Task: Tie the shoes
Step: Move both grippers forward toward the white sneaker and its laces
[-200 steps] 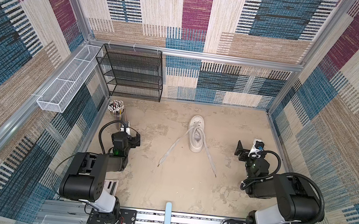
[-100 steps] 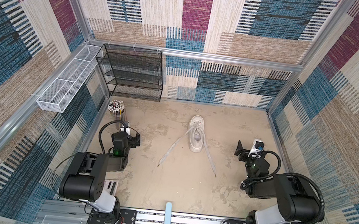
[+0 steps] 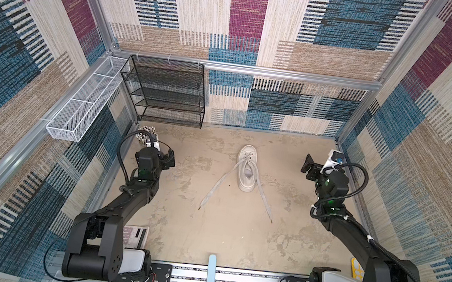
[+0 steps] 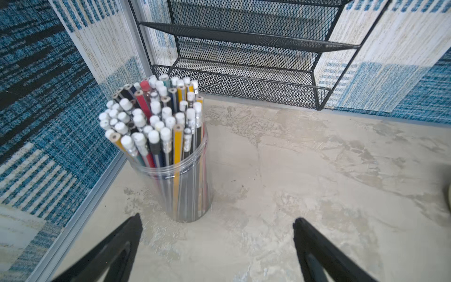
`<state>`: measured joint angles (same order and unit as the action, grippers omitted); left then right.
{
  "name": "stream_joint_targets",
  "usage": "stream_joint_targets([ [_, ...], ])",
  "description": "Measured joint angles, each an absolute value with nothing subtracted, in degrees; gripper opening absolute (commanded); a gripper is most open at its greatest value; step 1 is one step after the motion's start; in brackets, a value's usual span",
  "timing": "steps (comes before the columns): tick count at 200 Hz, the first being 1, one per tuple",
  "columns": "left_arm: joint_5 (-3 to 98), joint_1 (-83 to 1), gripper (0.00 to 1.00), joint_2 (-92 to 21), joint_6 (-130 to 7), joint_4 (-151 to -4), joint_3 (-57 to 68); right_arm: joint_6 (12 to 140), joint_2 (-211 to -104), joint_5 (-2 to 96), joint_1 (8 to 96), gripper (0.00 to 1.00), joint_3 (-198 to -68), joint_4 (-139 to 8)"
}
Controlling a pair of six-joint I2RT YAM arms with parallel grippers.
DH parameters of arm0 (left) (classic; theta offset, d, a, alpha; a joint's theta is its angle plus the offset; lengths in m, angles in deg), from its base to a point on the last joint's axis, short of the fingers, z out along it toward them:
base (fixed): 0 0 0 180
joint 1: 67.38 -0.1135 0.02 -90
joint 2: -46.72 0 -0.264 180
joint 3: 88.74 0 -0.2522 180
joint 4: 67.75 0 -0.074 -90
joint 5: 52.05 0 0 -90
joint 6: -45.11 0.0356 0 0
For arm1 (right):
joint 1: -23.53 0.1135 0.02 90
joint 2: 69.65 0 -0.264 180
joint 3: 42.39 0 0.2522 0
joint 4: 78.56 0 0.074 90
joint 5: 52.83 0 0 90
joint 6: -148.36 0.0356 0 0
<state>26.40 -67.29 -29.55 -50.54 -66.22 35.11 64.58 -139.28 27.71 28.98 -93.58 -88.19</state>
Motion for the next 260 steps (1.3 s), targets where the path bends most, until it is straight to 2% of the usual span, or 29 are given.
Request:
stream_joint_targets([
  [43,34.9,-67.3,1.00,-30.8,-60.1,-85.7,27.5,70.7,-144.7,34.9,39.7,1.00,-109.5,-61.9],
  [92,45.5,-65.9,0.99,-31.5,-69.3,-93.1,29.1,73.5,-158.7,44.5,49.9,1.00,-126.3,-43.9],
  [143,48.8,-63.4,0.97,-31.3,-72.1,-95.1,30.0,73.0,-171.7,47.1,56.4,1.00,-139.2,-32.3],
  [260,50.2,-61.5,0.96,-32.7,-74.3,-96.1,31.1,70.4,-187.8,44.8,60.6,1.00,-155.5,-18.2],
])
